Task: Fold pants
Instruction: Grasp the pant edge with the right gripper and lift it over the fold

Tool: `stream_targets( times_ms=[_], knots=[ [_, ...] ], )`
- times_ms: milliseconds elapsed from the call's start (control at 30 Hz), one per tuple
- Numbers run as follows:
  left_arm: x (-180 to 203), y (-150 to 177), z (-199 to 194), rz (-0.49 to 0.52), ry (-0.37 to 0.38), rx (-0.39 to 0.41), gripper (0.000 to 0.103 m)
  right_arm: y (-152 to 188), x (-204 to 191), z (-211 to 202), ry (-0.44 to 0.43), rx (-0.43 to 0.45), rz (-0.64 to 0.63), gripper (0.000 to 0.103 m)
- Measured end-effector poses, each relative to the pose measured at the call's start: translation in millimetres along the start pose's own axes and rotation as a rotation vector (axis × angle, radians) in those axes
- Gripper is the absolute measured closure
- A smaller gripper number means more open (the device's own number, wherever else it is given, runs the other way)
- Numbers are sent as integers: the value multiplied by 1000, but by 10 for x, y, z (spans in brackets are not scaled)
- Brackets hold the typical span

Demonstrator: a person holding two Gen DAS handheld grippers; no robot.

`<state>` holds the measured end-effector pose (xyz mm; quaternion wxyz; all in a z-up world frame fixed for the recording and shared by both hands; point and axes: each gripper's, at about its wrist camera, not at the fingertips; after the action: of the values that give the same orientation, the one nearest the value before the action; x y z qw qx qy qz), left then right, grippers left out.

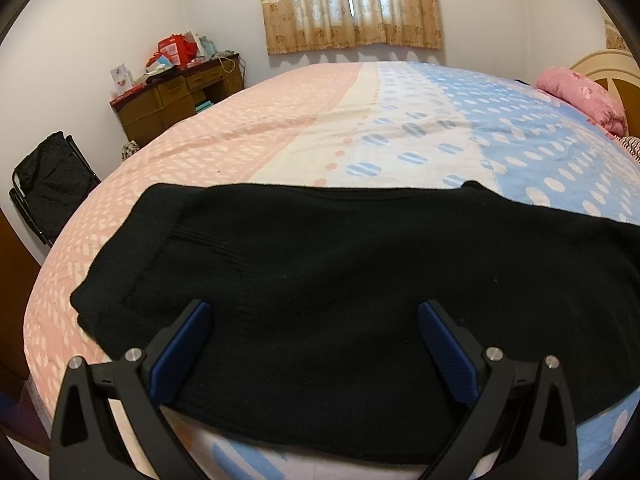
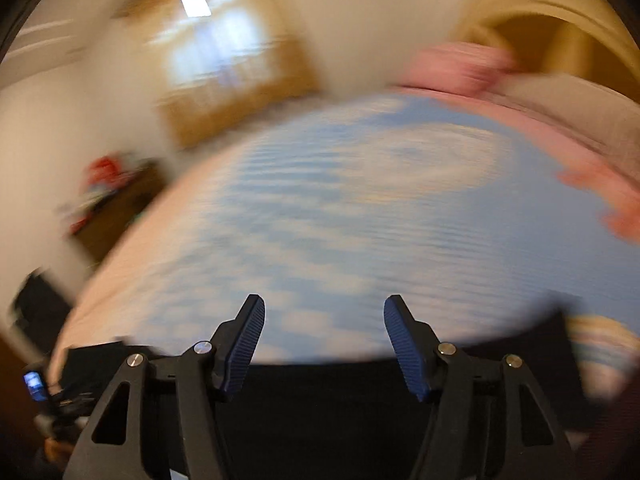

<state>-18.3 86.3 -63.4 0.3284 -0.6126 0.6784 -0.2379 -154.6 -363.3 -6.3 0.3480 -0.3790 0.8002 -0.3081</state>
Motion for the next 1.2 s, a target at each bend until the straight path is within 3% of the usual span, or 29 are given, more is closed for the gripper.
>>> stream_targets(
  times_ms=[67, 167, 233, 367, 467, 633, 700, 767, 800, 900, 1033, 1200],
  knots=[
    [7, -9, 6, -3, -6, -4, 0, 18, 609, -135, 138, -53, 64, 39],
    [14, -17, 7, -8, -15, -12, 0, 102, 1209, -179, 232, -137, 107, 39],
    [18, -19, 3, -10, -20, -17, 0, 162, 1389, -128, 243, -170, 121, 39],
    [17, -26, -3, -15, -28, -31, 0, 299, 1479, 50, 166, -236, 147, 39],
    [19, -29, -6, -19, -34, -35, 0, 405, 1334, 84, 212, -241, 43, 39],
    [28, -29, -5, -19, -39, -33, 0, 417, 1337, 75, 213, -289, 23, 44],
    [31, -27, -7, -19, -39, -32, 0, 427, 1309, 55, 214, -315, 26, 55],
    [28, -29, -7, -18, -39, -33, 0, 409, 1306, 15, 198, -314, 50, 84],
    [25, -30, -10, -18, -37, -34, 0, 402, 1303, -14, 190, -311, 61, 87],
    [-3, -40, -10, -16, -21, -38, 0, 299, 1139, -239, 189, -246, 60, 88],
    [-11, -40, -17, -12, -15, -35, 0, 113, 753, -545, 67, -146, 62, 88],
    [-18, -33, -29, -9, -7, -32, 0, -7, 212, -647, -29, -121, -6, 88]
  ],
)
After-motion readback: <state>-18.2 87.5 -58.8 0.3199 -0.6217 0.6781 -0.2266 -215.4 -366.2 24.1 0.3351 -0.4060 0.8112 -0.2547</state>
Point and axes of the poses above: each gripper's, at about its wrist camera, not at the fingertips, and z roughly the way its jaws point, x to its right, y to its underside, and after that the axes turned 2 degrees about -y, right-handed
